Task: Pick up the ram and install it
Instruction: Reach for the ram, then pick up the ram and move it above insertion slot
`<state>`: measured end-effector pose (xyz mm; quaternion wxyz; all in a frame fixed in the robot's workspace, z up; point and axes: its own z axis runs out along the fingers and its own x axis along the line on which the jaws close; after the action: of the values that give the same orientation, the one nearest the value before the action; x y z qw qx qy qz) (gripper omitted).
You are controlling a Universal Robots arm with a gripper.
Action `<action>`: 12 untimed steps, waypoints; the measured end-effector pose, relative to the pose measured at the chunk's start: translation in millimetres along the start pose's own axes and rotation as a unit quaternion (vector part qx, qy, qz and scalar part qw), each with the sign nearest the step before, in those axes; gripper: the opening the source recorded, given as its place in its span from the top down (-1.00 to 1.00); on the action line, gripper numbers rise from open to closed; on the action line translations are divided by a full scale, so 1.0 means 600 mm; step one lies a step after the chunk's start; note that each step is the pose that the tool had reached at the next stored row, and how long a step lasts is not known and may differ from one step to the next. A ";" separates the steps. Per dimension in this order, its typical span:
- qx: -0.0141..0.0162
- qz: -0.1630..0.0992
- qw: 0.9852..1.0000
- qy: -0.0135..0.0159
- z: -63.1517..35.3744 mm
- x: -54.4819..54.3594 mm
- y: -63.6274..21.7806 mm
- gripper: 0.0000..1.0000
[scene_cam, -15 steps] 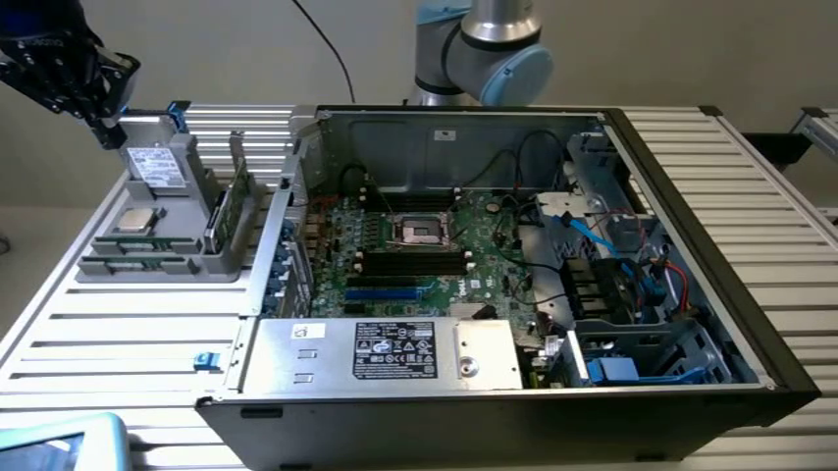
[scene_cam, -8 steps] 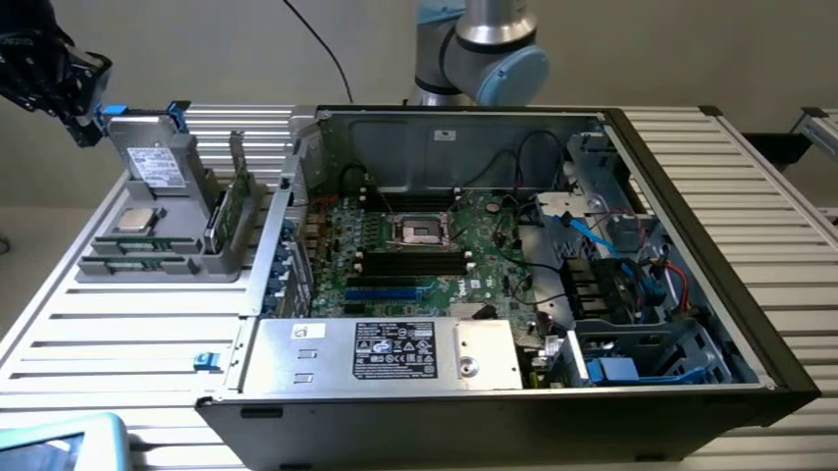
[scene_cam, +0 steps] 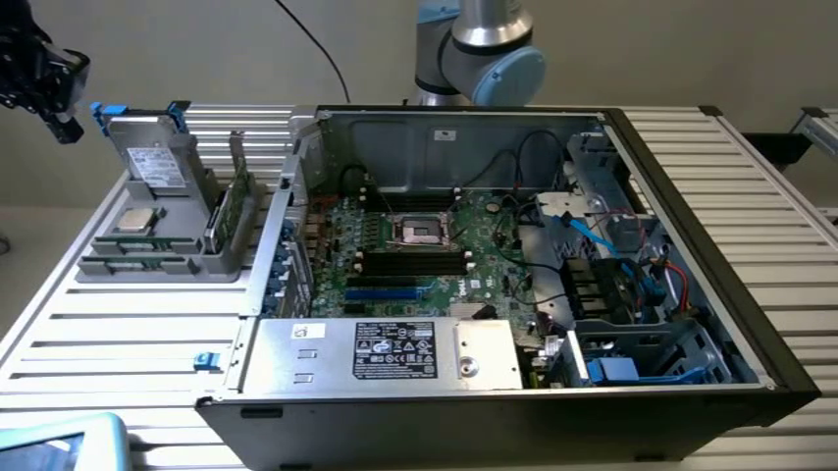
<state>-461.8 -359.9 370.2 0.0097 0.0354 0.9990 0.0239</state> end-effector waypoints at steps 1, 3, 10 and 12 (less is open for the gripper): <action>0.000 0.000 1.000 0.000 0.000 0.002 0.000 0.78; 0.000 0.000 1.000 0.000 0.000 0.003 0.000 0.78; 0.000 0.000 1.000 0.000 0.000 0.004 0.000 0.78; 0.000 0.000 1.000 0.000 0.000 0.003 0.000 0.78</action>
<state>-463.9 -359.5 370.1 0.0097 0.0354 0.9990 0.0239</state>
